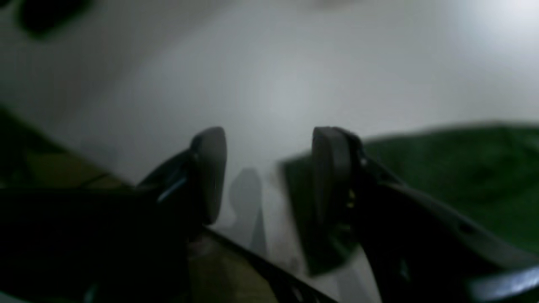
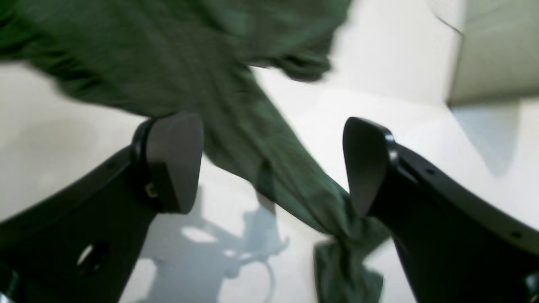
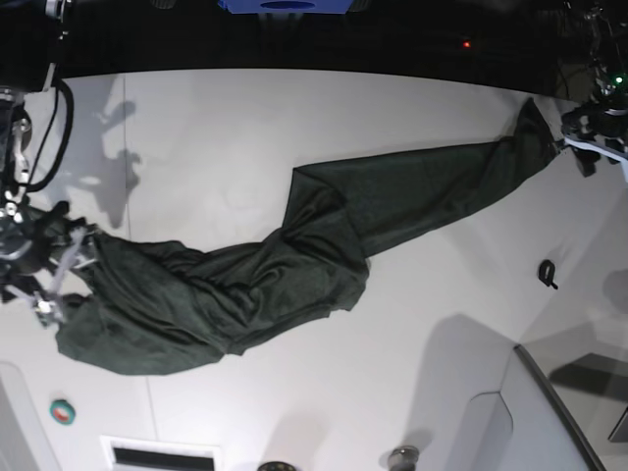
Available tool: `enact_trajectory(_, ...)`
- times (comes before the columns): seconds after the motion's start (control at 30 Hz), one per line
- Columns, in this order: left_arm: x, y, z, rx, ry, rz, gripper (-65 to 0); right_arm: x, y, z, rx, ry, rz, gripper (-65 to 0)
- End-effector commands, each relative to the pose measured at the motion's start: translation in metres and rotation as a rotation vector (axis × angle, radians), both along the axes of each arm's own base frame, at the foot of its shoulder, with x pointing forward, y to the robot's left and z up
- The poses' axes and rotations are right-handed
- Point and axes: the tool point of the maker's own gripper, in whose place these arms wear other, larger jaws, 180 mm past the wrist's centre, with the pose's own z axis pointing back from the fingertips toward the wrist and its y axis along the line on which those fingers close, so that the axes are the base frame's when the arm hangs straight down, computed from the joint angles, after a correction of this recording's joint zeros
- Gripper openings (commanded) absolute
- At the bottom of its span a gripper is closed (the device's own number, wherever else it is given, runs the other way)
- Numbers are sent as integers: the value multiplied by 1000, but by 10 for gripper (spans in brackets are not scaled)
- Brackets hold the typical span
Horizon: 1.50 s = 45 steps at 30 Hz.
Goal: Layout the t-shirt on the table in an organized manner, then fold the t-shirt properly
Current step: 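Release the shirt and grasp the bundle with both grippers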
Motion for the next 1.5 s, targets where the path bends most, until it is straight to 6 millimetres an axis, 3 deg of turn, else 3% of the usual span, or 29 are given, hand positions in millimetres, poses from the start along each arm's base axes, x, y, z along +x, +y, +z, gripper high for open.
enact_trajectory(0.0, 10, -2, 17, 26, -46, -30, -329, 14, 10, 14, 0, -51, 41, -162)
enact_trajectory(0.07, 22, -29, 19, 2, -67, -102, -329, 20, 29, 15, -3, -52, 98, -162)
enact_trajectory(0.17, 36, -107, 6, -116, -85, -286, -329, 24, 49, 11, -2, -38, 156, -162)
enact_trajectory(0.23, 45, -148, -2, -186, -102, -349, -331, 25, 57, 0, 5, -7, 173, -162)
enact_trajectory(0.33, 61, -198, -10, -287, -131, -394, -331, 25, 57, -22, 14, 58, 169, -162)
enact_trajectory(0.4, 70, -221, -15, -334, -140, -417, -342, 33, 46, -30, 20, 77, 106, -162)
enact_trajectory(0.47, 81, -238, -20, -364, -142, -445, -408, 39, 37, -37, 24, 96, 62, -162)
enact_trajectory(0.63, 104, -276, -48, -423, -79, -519, -650, 49, 31, -45, 46, 114, 34, -162)
enact_trajectory(0.8, 111, -292, -71, -468, -33, -514, -650, 49, 29, -53, 57, 133, 25, -162)
enact_trajectory(0.9, 112, -286, -71, -468, -37, -496, -637, 42, 32, -55, 57, 132, 35, -162)
enact_trajectory(1.07, 114, -286, -71, -467, -40, -494, -472, 43, 35, -50, 56, 113, 43, -162)
enact_trajectory(1.33, 166, -285, -35, -440, -147, -515, -457, 59, 52, -38, 85, 77, 59, -162)
enact_trajectory(1.47, 191, -266, -39, -422, -133, -409, -451, 77, 52, -25, 91, 51, 55, -162)
